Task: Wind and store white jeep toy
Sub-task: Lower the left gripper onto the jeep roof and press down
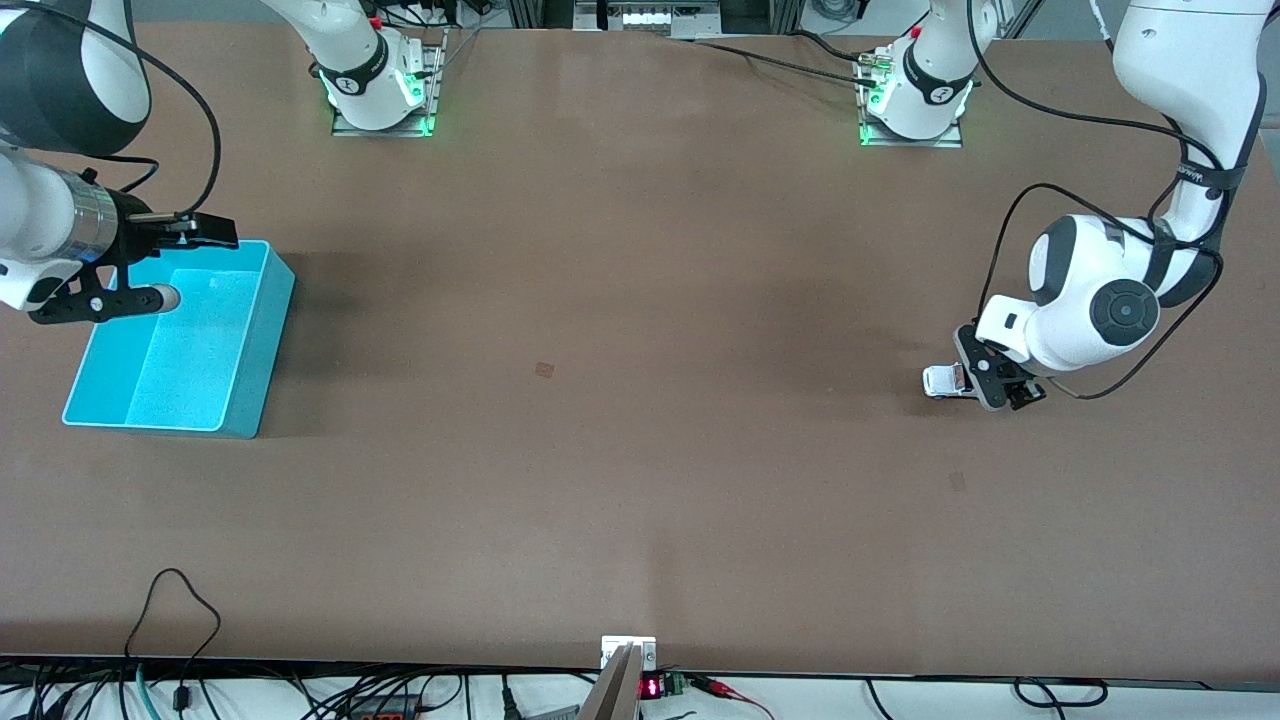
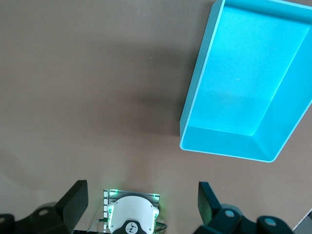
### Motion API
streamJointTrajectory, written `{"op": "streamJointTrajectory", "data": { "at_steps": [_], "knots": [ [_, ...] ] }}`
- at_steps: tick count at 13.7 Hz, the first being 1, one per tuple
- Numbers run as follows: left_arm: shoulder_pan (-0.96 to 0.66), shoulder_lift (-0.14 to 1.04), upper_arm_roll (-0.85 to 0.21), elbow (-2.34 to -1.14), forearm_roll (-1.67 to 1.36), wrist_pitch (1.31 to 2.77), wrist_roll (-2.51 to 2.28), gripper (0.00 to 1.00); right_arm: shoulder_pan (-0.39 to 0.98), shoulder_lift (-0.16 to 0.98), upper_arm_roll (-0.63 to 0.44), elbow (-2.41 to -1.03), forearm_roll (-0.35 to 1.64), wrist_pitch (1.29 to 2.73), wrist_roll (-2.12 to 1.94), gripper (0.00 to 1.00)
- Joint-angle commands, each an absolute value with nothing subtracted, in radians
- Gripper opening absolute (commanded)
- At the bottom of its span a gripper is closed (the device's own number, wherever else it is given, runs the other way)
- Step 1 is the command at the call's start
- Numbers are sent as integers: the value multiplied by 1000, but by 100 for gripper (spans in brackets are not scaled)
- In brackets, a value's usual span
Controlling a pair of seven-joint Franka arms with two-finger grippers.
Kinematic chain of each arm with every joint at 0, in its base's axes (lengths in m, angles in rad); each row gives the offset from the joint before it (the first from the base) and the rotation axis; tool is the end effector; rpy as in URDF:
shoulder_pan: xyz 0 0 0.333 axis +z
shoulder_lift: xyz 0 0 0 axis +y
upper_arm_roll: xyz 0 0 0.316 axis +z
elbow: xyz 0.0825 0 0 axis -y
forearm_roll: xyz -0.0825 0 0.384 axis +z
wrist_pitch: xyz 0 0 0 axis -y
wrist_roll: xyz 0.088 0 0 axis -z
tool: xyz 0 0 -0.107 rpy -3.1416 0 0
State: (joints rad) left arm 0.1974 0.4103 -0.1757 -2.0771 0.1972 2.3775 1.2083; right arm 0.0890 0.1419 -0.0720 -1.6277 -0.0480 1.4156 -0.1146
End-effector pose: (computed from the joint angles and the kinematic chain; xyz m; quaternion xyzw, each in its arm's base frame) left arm 0.5772 0.0152 0.2228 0.7871 -0.6142 -0.0573 0.0046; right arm 0.5645 0.0061 0.5087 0.9819 0.0647 -0.1770 0.0205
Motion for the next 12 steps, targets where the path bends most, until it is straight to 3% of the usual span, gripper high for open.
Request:
{"op": "streamJointTrajectory", "data": {
  "at_steps": [1, 8, 12],
  "knots": [
    [213, 422, -184, -2086, 218, 2436, 1351, 100, 78, 144, -69, -1631, -51, 1407, -129, 100],
    [224, 429, -184, -2120, 218, 2445, 1451, 100, 72, 146, -71, -1631, -51, 1405, -129, 100],
    [229, 445, -184, -2140, 218, 2526, 1459, 100, 72, 146, -71, -1631, -51, 1405, -129, 100]
  ]
}}
